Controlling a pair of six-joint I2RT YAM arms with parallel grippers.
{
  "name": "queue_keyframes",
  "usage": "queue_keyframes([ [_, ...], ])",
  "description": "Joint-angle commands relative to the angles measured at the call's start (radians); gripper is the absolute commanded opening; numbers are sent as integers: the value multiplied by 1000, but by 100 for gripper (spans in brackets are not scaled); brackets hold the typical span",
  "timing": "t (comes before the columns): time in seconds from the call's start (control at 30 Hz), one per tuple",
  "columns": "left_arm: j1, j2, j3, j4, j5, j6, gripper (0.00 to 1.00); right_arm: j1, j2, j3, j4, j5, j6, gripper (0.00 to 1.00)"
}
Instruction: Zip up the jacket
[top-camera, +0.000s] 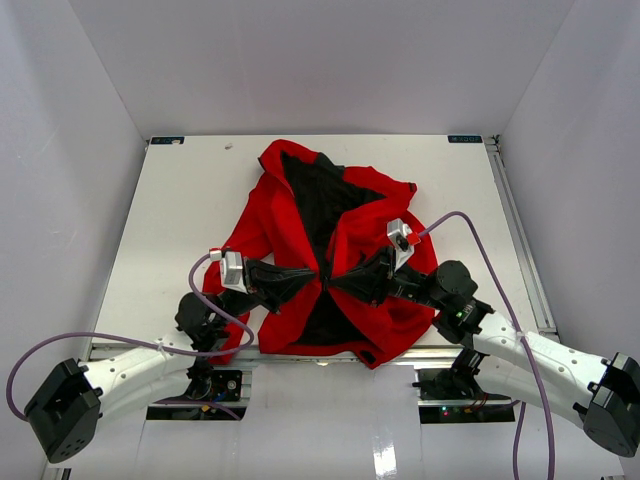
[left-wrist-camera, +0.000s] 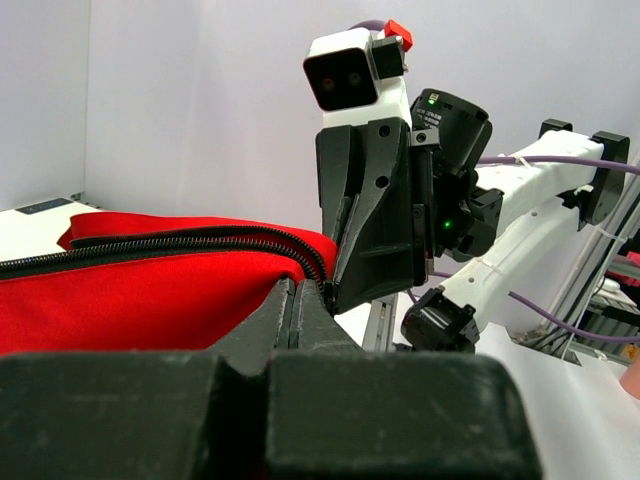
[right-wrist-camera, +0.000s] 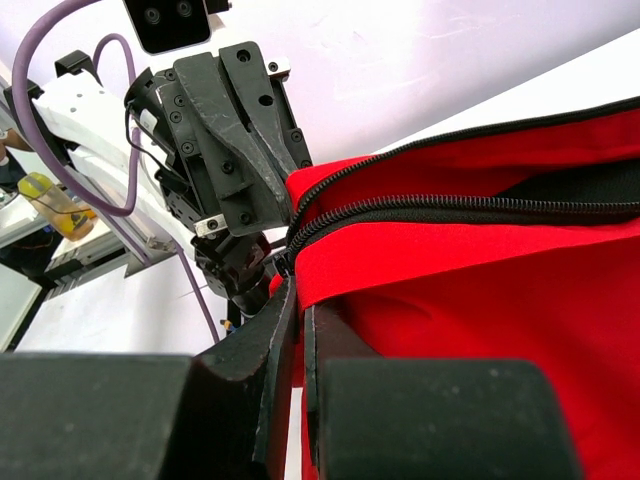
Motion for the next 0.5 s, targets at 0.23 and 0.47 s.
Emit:
queue_keyframes([
  [0.23, 1, -17, 0, 37, -42, 22, 0, 0, 7, 50, 2, 15, 7, 8],
  [0.47, 0, -4, -4, 51, -33, 24, 0, 0, 33, 62, 7, 6, 14, 8],
])
